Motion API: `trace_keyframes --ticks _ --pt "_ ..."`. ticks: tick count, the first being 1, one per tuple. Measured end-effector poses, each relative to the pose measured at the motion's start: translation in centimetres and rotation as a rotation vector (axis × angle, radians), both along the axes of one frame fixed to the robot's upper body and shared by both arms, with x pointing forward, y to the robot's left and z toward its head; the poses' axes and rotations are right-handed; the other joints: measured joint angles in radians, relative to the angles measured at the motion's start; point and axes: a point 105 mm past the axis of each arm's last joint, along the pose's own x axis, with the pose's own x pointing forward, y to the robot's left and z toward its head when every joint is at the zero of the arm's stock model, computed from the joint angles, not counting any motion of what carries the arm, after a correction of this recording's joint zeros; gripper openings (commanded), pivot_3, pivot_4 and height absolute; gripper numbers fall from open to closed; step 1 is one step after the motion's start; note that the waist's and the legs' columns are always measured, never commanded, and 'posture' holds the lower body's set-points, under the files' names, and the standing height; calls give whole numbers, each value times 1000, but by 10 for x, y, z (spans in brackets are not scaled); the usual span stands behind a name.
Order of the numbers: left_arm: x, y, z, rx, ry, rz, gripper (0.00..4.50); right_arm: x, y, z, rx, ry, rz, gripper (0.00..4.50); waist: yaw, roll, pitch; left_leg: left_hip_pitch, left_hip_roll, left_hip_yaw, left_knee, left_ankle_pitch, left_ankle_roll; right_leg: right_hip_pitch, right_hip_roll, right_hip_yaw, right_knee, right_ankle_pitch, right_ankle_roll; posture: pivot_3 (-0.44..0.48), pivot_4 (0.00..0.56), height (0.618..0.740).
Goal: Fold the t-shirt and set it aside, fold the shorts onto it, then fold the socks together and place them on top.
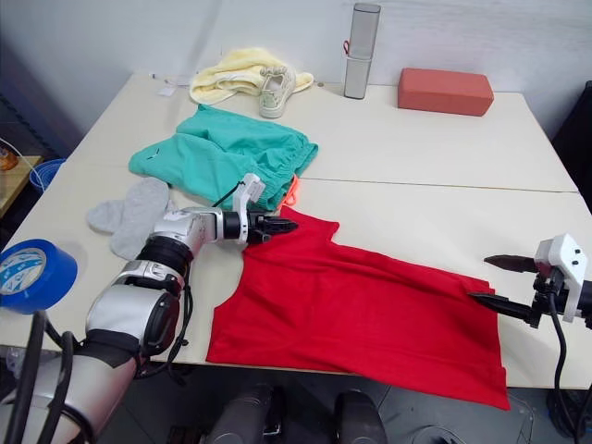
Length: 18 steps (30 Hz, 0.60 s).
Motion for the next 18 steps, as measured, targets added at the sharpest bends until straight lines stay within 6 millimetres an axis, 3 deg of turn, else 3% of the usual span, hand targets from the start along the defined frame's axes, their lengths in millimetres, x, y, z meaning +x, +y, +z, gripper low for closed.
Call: trace_keyframes --ticks 4,12,15,18 --pt "-6 0 -1 -23 -58 -44 17 -1 0 -6 -31 55 15 4500 -1 0 0 0 0 0 0 0 0 0 0 0 0 0 0 0 150 740" --pt "-11 8 18 -78 -175 -71 17 6 1 -23 -73 173 -2 4500 -7 0 0 0 1 0 0 0 0 0 0 0 0 0 0 0 150 740" --pt "-14 10 15 -76 -179 -70 0 8 2 -27 -90 196 4 3855 -8 0 0 0 1 0 0 0 0 0 0 0 0 0 0 0 150 740" --pt "-14 11 16 -74 -191 -70 0 11 1 -24 -95 181 5 2771 -7 0 0 0 1 0 0 0 0 0 0 0 0 0 0 0 150 740"
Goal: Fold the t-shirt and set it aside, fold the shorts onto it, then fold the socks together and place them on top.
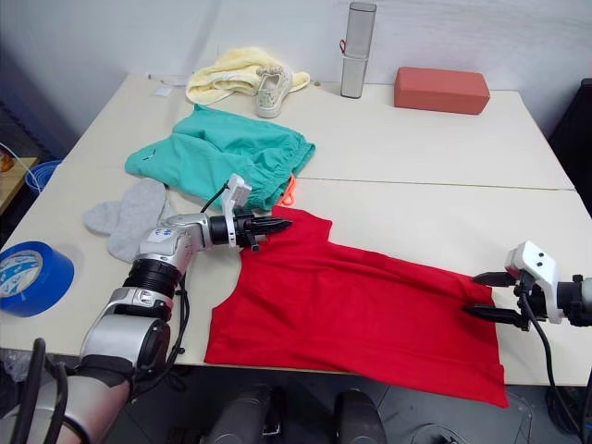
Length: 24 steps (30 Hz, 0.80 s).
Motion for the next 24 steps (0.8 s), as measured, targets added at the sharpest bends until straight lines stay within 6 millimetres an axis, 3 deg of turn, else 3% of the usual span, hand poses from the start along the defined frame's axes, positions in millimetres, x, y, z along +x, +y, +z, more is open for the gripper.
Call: trace_keyframes --ticks 8,16,24 --pt "1 0 4 -1 -49 -2 0 3 0 7 7 -33 15 50 0 0 0 0 0 0 0 0 0 0 0 0 0 0 0 0 150 740" --pt "1 -1 9 -11 -99 -20 0 1 0 5 11 -34 32 50 -2 0 0 0 0 0 0 0 0 0 0 0 0 0 0 0 150 740" --pt "2 4 37 -86 -329 -21 0 19 0 30 -9 -249 52 50 -14 0 0 0 0 0 0 0 0 0 0 -3 0 0 0 0 150 740"
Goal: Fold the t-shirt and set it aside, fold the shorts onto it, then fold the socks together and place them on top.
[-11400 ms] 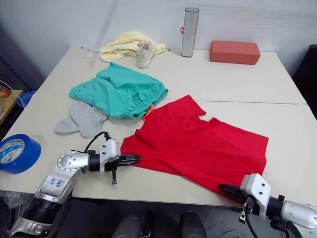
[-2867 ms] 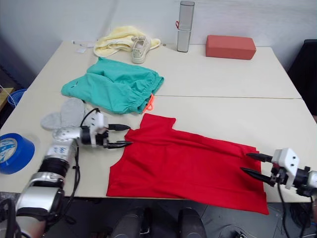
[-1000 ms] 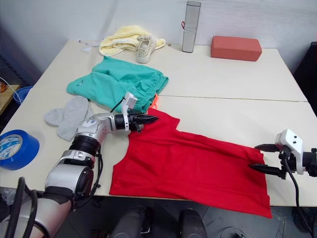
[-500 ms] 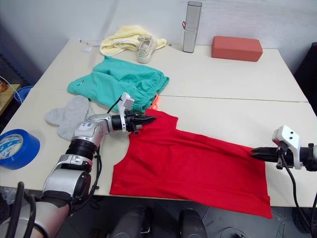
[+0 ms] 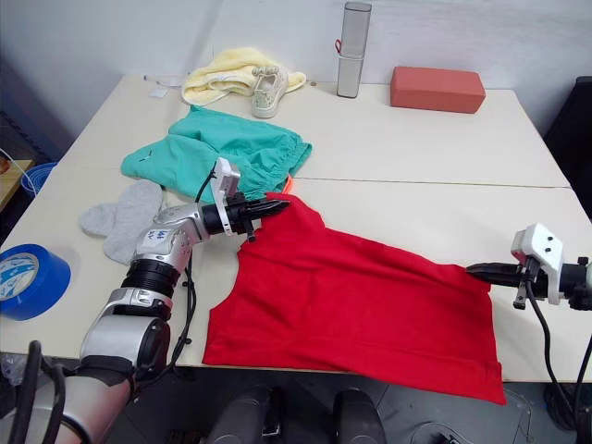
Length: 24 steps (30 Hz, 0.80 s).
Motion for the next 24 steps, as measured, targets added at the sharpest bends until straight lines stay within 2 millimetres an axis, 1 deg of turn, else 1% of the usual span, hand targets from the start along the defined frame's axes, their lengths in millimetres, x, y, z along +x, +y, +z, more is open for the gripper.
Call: trace_keyframes --ticks 3,7,8,10,11,15,17,19,22,24 --pt "-6 5 3 -7 -110 -17 0 1 2 6 -12 -57 24 50 -1 0 0 0 0 0 0 0 0 0 0 0 0 0 0 0 150 740" --pt "-16 13 -7 24 -195 -39 0 -3 -1 6 -21 -98 35 50 -1 0 0 0 0 0 0 0 0 0 0 0 0 0 0 0 150 740" --pt "-22 19 -12 51 -238 -50 0 -6 -1 3 -37 -122 47 50 -1 0 0 0 0 0 0 0 0 0 0 0 0 0 0 0 150 740" --pt "-27 23 -17 71 -266 -57 0 -10 0 -2 -53 -132 63 50 -1 0 0 0 0 1 0 0 0 0 0 0 0 0 0 0 150 740" --pt "-30 24 -20 83 -291 -63 0 -11 2 -6 -56 -139 74 50 -1 0 0 0 0 0 1 0 1 1 0 0 0 0 0 0 150 740" --pt "-36 23 -26 151 -393 -82 0 -15 5 -11 -83 -193 98 50 -1 0 0 0 0 0 1 0 1 1 -1 0 0 0 0 0 150 740" --pt "-42 31 -36 216 -458 -80 0 -23 6 -19 -110 -242 118 50 -1 0 0 1 0 0 -1 0 1 1 0 0 -1 0 0 0 150 740" --pt "-46 36 -46 269 -484 -96 0 -30 7 -29 -125 -248 126 50 -1 0 0 1 0 0 -1 0 1 1 0 0 -1 0 0 0 150 740" --pt "-50 35 -52 309 -529 -122 0 -30 8 -28 -147 -289 133 50 -3 0 0 1 0 1 1 0 1 2 -1 0 -1 0 1 0 150 740" --pt "-53 34 -55 341 -563 -148 0 -34 8 -30 -168 -305 140 50 -4 0 0 1 0 0 0 0 1 2 -1 1 -1 0 1 0 150 740"
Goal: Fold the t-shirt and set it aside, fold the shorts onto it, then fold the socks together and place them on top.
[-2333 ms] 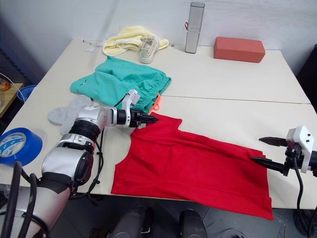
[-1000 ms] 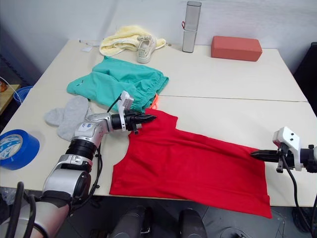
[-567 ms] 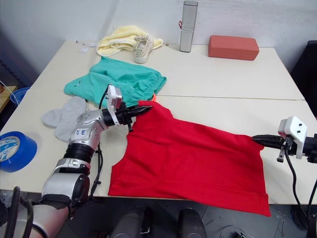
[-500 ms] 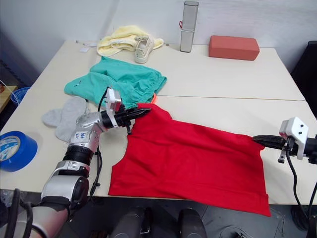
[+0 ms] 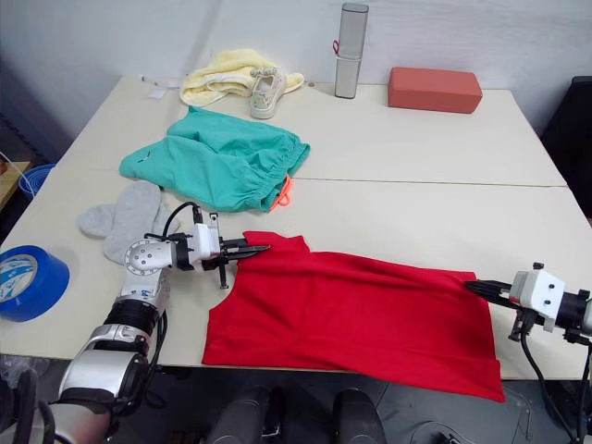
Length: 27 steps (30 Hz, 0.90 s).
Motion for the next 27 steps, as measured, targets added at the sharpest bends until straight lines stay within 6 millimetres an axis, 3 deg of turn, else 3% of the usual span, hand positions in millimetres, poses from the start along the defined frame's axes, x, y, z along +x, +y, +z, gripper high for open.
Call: trace_keyframes --ticks 10,13,16,23,25,27 --pt "-10 9 -11 103 -82 -38 0 -15 -2 -13 -53 -17 9 50 -1 0 0 0 0 0 -1 0 0 0 0 1 0 0 0 0 150 740" --pt "-14 14 -18 110 -44 -47 612 -19 -1 -20 -42 26 3 0 -1 0 0 0 0 -1 -1 0 0 0 0 2 0 0 0 0 150 740" --pt "-19 15 -22 112 30 -74 1493 -21 4 -22 19 93 1 602 -1 0 0 0 0 -1 -1 0 0 0 0 2 0 0 0 0 150 740" --pt "-17 28 -4 53 241 -42 3712 -32 24 -21 157 253 37 3004 0 0 0 0 1 -2 -1 0 1 0 -1 2 0 0 0 0 150 740" --pt "-18 33 2 23 374 -24 4329 -36 25 -17 198 332 19 3656 0 1 0 0 1 -2 -1 -1 1 0 -1 3 0 0 0 0 150 740" --pt "-20 43 10 -4 532 15 4500 -37 19 -1 233 392 -26 4362 0 3 2 -1 1 -3 -1 -1 1 0 -1 3 0 0 -1 0 150 740"
